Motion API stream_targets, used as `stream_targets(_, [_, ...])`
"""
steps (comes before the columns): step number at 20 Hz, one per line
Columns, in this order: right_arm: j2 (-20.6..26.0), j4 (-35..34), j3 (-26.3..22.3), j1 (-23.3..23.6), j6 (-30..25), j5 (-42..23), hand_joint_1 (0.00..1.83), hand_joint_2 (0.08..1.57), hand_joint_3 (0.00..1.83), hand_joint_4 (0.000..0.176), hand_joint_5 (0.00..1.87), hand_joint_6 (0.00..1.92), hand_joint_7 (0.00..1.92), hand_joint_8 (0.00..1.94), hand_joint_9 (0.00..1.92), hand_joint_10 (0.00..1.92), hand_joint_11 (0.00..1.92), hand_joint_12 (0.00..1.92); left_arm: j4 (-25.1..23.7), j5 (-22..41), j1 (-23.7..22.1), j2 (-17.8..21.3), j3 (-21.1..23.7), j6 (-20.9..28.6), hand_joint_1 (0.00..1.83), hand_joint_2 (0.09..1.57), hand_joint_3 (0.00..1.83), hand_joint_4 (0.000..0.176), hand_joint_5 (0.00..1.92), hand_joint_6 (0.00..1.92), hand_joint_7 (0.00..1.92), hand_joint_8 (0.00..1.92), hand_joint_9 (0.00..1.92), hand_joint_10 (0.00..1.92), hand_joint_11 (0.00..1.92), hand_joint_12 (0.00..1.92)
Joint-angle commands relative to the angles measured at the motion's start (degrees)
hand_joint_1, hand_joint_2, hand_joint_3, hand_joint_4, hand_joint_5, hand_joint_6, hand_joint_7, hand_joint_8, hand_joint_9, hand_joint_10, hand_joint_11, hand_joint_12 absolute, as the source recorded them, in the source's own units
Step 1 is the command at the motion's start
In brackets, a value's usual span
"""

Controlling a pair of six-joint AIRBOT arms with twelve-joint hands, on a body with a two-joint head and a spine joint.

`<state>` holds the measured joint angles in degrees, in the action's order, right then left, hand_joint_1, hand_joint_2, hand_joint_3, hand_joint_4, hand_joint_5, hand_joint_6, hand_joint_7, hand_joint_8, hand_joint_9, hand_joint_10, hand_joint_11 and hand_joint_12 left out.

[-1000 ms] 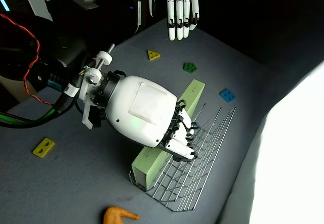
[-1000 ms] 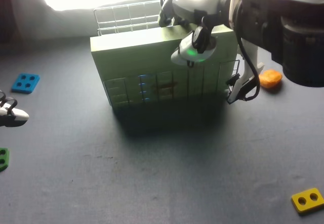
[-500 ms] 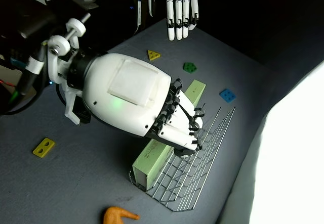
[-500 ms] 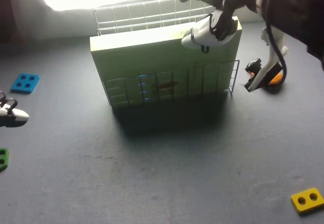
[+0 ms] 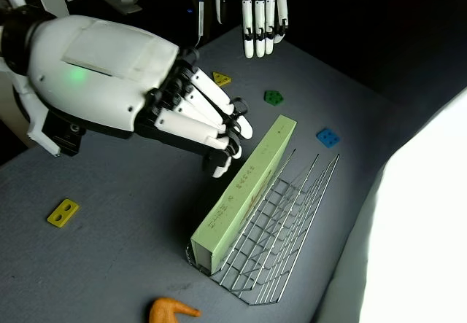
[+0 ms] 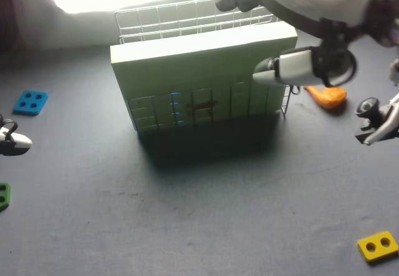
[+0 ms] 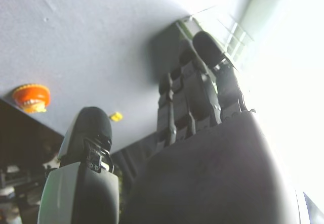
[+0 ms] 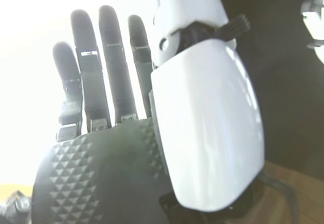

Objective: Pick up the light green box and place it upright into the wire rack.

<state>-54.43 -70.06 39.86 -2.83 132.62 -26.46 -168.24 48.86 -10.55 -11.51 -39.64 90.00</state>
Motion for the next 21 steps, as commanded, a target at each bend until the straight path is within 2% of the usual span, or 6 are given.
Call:
stream_targets(1, [1.06, 3.07, -0.81, 0.20, -0.70, 0.07, 1.11, 0.98, 0.00, 0.000, 0.53, 0.04, 0.69, 0.01, 0.47, 0.76, 0.04, 1.57, 1.12, -4.67, -0.68, -0.01, -0.30, -0.21, 0.38, 1.32, 0.00, 0.000, 0.23, 0.00, 0.30, 0.00, 0.40, 0.00, 0.02, 1.23])
stream_targets(7, [7.81, 4.08, -4.26, -2.21, -0.87, 3.79, 1.07, 0.98, 0.00, 0.000, 0.40, 0.00, 0.52, 0.00, 0.36, 0.67, 0.00, 1.53, 1.12, -4.67, -0.70, -0.11, -0.79, -0.21, 0.37, 1.33, 0.00, 0.000, 0.22, 0.00, 0.32, 0.00, 0.41, 0.00, 0.03, 1.23])
stream_targets(16, [8.10, 4.30, -4.09, -3.43, -1.74, 4.22, 1.08, 0.98, 0.00, 0.000, 0.40, 0.01, 0.51, 0.00, 0.36, 0.67, 0.00, 1.54, 1.12, -4.67, -0.80, -0.13, -0.79, -0.21, 0.39, 1.32, 0.00, 0.000, 0.24, 0.00, 0.31, 0.00, 0.42, 0.00, 0.03, 1.23])
stream_targets(19, [8.13, 13.86, -3.52, -4.41, -9.73, 4.64, 1.08, 0.97, 0.00, 0.000, 0.40, 0.01, 0.53, 0.01, 0.37, 0.67, 0.00, 1.54, 1.12, -4.67, -0.79, -0.13, -0.93, -0.21, 0.36, 1.33, 0.00, 0.000, 0.21, 0.00, 0.30, 0.00, 0.39, 0.00, 0.02, 1.23])
stream_targets(20, [8.13, 18.35, -3.22, -5.02, -12.97, 4.52, 0.40, 1.15, 0.03, 0.000, 0.95, 0.55, 1.08, 0.87, 0.85, 1.47, 0.54, 1.84, 1.12, -4.67, -0.79, -0.18, -1.04, -0.21, 0.44, 1.28, 0.01, 0.000, 0.59, 0.26, 0.60, 0.46, 0.61, 0.46, 0.23, 1.39])
stream_targets(21, [8.15, 21.14, -2.99, -5.48, -15.69, 4.52, 0.22, 1.21, 0.02, 0.000, 1.02, 0.80, 1.14, 1.20, 0.94, 1.72, 0.69, 1.91, 1.12, -4.67, -0.79, -0.19, -1.08, -0.21, 0.46, 1.27, 0.00, 0.000, 0.65, 0.36, 0.60, 0.72, 0.57, 0.76, 0.27, 1.45])
